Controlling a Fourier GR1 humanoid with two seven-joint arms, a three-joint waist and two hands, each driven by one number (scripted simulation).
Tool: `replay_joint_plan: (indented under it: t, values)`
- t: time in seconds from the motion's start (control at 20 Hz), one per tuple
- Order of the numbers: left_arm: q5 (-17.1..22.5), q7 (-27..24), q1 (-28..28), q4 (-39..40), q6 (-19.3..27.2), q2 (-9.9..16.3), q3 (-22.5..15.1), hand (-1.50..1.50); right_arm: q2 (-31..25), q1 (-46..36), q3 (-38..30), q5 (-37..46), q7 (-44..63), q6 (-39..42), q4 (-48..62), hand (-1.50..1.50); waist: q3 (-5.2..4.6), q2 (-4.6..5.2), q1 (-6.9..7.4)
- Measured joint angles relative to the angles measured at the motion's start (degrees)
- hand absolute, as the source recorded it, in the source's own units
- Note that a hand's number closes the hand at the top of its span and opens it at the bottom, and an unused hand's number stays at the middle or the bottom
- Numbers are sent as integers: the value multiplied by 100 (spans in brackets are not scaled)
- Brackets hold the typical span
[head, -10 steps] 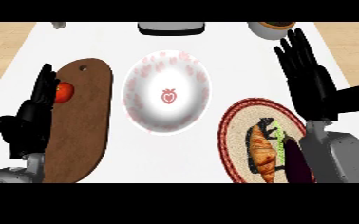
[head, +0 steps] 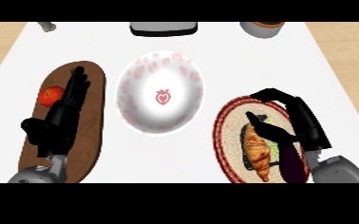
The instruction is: Pick the croissant from the placemat and place it in the bowl
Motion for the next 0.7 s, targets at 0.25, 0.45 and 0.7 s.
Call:
replay_joint_plan:
  t: [0.25,0.45,0.7]
  values:
    - [145,-99,-60,123,-142,-213,-82,0,486,1214,607,1194,-1070,-1510,-508,-150,54,19,-54]
    - [178,-253,-116,310,-293,-334,-128,0,655,2026,1073,2299,-1365,-2465,-978,-150,61,40,33]
    - [175,-296,-251,451,-403,-380,-72,0,784,2494,1086,4042,-111,-2535,-1687,-150,54,54,117]
